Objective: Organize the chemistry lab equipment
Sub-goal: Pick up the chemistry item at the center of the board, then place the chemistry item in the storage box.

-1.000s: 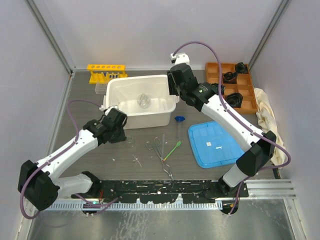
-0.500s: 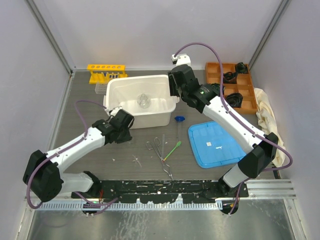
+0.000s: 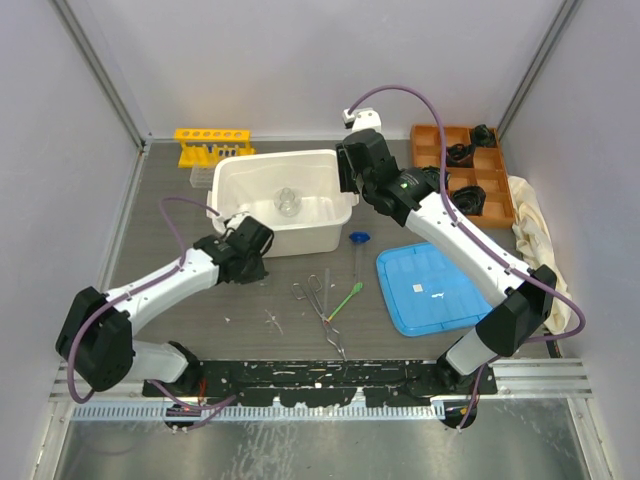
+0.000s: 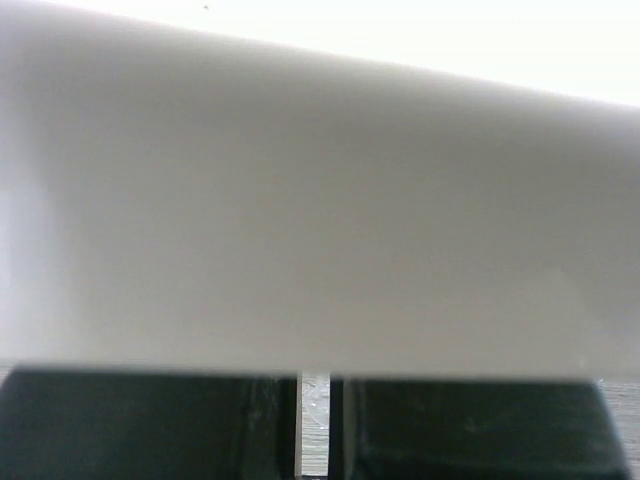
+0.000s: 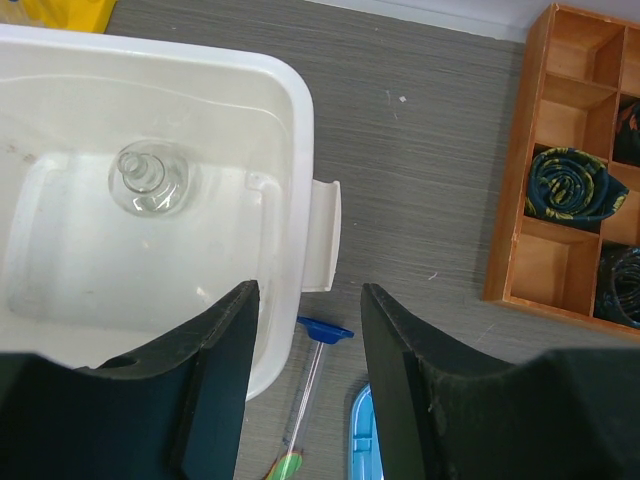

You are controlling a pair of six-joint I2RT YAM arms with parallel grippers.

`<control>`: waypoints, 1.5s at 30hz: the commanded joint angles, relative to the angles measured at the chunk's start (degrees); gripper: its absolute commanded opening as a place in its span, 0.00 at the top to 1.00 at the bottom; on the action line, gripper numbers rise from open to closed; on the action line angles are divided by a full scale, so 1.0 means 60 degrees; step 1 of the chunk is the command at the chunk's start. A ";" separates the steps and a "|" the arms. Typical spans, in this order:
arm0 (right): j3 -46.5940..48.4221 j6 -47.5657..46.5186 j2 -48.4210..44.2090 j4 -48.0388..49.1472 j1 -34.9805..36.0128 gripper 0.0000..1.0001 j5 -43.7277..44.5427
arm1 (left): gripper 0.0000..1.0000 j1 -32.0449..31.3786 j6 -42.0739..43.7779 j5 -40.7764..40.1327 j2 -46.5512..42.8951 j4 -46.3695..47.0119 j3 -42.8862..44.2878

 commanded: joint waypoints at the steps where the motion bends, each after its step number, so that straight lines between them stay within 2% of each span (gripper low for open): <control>1: 0.0046 -0.0035 -0.0466 0.0447 0.0021 0.49 0.0073 | 1.00 -0.0057 0.0255 0.0381 -0.0040 -0.0142 0.0216; 6: 0.0102 -0.0043 -0.0386 0.0447 0.0015 0.49 0.0185 | 1.00 -0.0108 0.0868 0.1103 -0.0557 -0.1138 0.1066; 13: 0.0247 -0.0043 -0.0218 0.0487 0.0027 0.49 0.0227 | 1.00 -0.0134 0.1789 0.1408 -0.1196 -0.3119 0.3991; 18: 0.0398 -0.0141 -0.0131 0.0590 0.0016 0.49 0.0239 | 1.00 -0.0118 0.2108 0.1354 -0.0749 -0.3825 0.6182; 21: 0.0481 -0.0230 -0.0074 0.0617 0.0022 0.49 0.0367 | 1.00 -0.0060 0.2393 0.1361 0.0117 -0.4173 0.7594; 23: 0.0482 -0.0311 -0.0059 0.0704 0.0009 0.49 0.0473 | 1.00 0.0238 0.2584 0.1699 0.0688 -0.4297 0.8527; 27: 0.0529 -0.0444 -0.0010 0.0767 -0.0020 0.49 0.0596 | 1.00 0.1554 0.2814 0.2954 0.1974 -0.4411 1.0255; 30: 0.0572 -0.0543 0.0014 0.0795 -0.0080 0.49 0.0670 | 1.00 0.2558 0.3048 0.3276 0.2814 -0.4477 1.1077; 36: 0.0640 -0.0651 0.0047 0.0930 -0.0406 0.49 0.0638 | 1.00 0.3667 0.3413 0.3237 0.4131 -0.4351 1.1661; 45: 0.0731 -0.0573 0.0468 0.1165 -0.1068 0.49 0.0422 | 1.00 0.3796 0.3717 0.3091 0.5868 -0.3641 1.1671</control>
